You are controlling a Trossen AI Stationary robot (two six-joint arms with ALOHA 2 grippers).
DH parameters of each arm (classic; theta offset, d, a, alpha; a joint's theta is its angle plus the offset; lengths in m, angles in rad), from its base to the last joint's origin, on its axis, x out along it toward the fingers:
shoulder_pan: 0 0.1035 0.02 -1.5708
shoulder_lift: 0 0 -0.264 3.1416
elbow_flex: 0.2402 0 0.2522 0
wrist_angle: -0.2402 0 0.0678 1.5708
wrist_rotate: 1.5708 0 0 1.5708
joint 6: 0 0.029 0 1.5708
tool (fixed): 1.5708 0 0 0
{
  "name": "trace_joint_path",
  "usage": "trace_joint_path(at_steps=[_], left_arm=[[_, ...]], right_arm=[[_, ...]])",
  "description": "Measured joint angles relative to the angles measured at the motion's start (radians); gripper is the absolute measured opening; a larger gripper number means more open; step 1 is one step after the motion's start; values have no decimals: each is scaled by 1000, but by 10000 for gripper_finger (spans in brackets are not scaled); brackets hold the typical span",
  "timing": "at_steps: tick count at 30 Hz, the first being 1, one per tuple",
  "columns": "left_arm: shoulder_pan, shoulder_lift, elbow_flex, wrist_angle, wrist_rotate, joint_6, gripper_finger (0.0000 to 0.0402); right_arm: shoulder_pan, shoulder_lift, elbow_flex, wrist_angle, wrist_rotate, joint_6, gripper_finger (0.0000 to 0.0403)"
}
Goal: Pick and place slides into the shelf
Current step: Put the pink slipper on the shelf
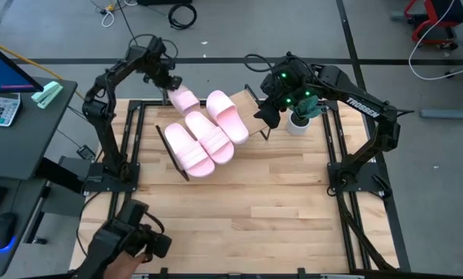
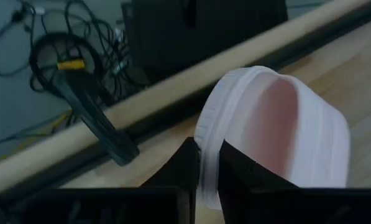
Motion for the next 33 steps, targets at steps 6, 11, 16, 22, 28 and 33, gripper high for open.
trace_joint_path(at_steps=[6, 11, 16, 22, 28, 33], left_arm=[[0, 0, 131, -30, -2, 0, 34], [1, 0, 239, -32, -1, -1, 41], [1, 0, 335, -33, 1, -13, 34], [8, -2, 435, -27, 64, -24, 36], [28, -2, 523, -15, 75, -33, 32], [48, -2, 573, 30, 94, -62, 32]], right_arm=[[0, 0, 0, 0, 0, -1, 220], [0, 0, 0, 0, 0, -1, 219], [0, 0, 0, 0, 0, -1, 212], [0, 0, 0, 0, 0, -1, 204], [0, 0, 0, 0, 0, -1, 198], [1, 0, 0, -1, 0, 0, 194]])
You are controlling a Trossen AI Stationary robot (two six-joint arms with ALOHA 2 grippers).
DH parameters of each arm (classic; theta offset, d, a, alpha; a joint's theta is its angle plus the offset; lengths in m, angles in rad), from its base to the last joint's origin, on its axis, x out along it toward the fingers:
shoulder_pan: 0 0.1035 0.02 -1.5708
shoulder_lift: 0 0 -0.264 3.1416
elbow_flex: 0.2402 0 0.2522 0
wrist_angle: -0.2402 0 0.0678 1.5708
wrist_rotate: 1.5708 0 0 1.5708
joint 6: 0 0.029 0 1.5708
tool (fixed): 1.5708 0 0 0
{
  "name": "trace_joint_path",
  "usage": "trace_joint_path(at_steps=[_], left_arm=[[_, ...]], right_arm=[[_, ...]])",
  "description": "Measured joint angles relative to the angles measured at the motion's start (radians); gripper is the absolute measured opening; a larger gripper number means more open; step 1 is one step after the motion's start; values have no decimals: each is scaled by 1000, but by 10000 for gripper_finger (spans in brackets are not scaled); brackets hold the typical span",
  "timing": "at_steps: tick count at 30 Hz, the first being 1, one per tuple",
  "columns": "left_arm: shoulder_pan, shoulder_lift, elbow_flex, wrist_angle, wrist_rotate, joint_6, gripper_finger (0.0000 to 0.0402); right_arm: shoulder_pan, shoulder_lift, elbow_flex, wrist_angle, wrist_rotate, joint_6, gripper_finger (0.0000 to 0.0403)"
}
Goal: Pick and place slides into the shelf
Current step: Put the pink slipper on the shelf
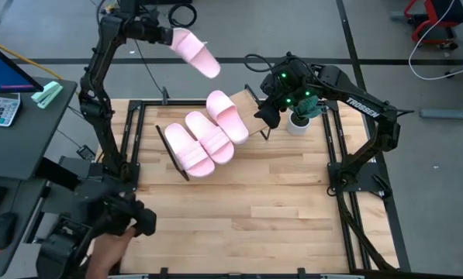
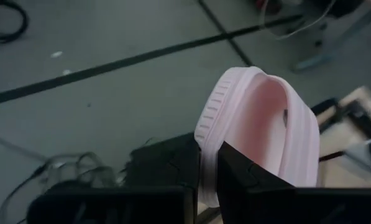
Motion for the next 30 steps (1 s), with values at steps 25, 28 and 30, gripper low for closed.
trace_joint_path(at_steps=[25, 28, 30], left_arm=[[-163, 0, 4, 194, 427, -29, 30], [-191, 0, 3, 195, 426, 34, 32], [-209, 0, 3, 200, 426, 60, 35]], right_arm=[[0, 0, 0, -129, -1, -13, 179], [0, 0, 0, -128, -1, -12, 176], [0, 0, 0, -128, -1, -12, 175]])
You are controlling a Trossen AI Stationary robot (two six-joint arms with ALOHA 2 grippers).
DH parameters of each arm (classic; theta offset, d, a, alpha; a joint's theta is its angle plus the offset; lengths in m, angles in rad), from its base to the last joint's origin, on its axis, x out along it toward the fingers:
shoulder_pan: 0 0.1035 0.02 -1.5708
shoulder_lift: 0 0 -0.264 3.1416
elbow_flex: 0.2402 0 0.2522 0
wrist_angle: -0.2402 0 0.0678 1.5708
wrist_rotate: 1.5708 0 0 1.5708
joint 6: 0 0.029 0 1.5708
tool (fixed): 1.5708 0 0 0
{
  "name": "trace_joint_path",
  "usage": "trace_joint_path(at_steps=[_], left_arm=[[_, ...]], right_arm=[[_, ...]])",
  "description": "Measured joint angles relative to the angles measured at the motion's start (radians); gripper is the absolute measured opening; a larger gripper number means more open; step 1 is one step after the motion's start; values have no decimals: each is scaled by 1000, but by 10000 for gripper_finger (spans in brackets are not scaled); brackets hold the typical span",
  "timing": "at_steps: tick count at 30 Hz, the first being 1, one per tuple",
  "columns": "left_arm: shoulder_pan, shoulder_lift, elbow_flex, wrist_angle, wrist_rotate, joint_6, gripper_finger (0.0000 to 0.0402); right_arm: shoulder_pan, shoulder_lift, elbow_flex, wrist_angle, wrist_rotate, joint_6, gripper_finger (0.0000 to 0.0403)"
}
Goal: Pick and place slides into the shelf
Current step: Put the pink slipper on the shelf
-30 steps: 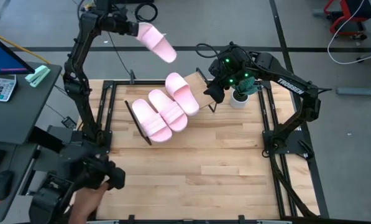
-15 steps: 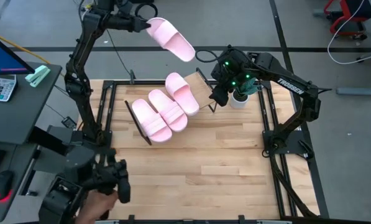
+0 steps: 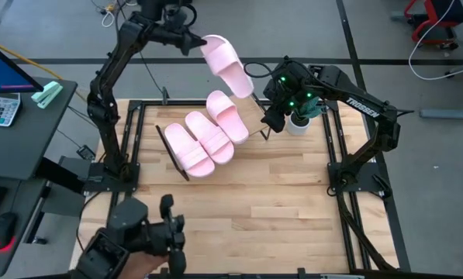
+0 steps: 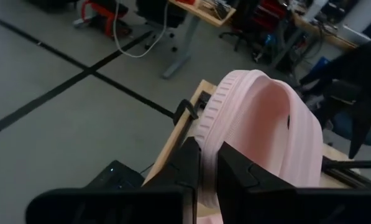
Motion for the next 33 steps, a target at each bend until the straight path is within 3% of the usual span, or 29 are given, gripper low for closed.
trace_joint_path(at_steps=[7, 12, 17, 33], left_arm=[[-65, 16, 0, 92, 2, -30, 30], [-80, 88, 0, 108, 105, -68, 30], [-78, 144, 0, 133, 142, -60, 30], [-137, 231, 0, 194, 150, -47, 29]], right_arm=[[0, 0, 0, 1, 0, 0, 173], [0, 0, 0, 0, -1, 0, 171], [0, 0, 0, 0, -7, -2, 167], [0, 0, 0, 0, -8, -4, 164]])
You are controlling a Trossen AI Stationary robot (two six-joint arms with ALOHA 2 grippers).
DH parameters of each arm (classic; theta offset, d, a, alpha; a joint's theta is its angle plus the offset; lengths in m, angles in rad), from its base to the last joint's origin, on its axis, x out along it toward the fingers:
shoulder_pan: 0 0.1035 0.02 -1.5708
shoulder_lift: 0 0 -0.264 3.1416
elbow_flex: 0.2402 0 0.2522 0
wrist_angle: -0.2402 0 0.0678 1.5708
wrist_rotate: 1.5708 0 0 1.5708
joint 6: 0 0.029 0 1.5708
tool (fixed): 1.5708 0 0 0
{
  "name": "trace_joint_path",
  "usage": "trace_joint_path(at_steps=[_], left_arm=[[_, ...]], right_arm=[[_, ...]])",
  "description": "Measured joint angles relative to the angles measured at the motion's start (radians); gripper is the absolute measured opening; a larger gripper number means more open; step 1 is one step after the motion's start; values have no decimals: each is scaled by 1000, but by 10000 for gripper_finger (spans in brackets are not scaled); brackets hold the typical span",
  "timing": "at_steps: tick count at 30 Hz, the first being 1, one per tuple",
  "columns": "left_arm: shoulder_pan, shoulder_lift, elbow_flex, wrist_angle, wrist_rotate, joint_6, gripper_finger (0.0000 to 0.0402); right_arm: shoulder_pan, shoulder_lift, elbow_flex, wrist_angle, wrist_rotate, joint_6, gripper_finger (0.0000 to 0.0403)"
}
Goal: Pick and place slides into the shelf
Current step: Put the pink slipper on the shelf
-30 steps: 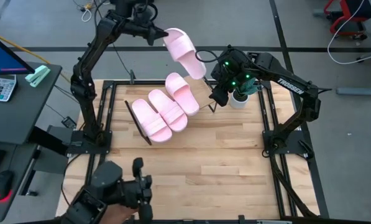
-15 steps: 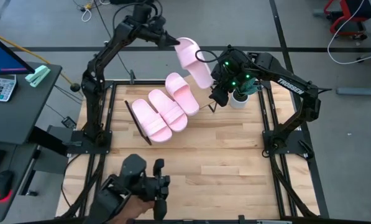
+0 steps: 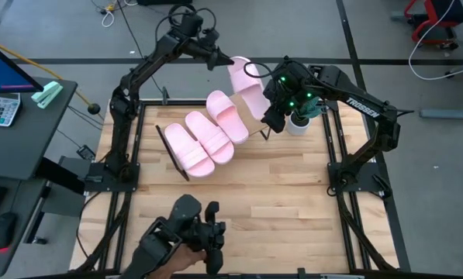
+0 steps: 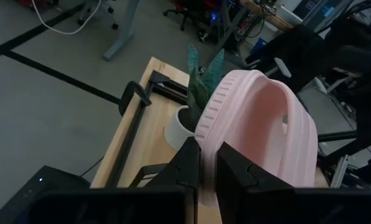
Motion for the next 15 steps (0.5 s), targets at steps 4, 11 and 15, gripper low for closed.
trace_joint_path(at_steps=[4, 11, 15], left_arm=[[-3, 17, 0, 6, -3, -3, 29], [9, 40, 0, 0, -4, -3, 29], [16, 42, -5, 0, -3, -3, 29]], right_arm=[[0, 0, 0, -1, 0, 0, 164], [0, 0, 0, -2, 0, 0, 164], [0, 0, 0, -2, 0, 1, 164]])
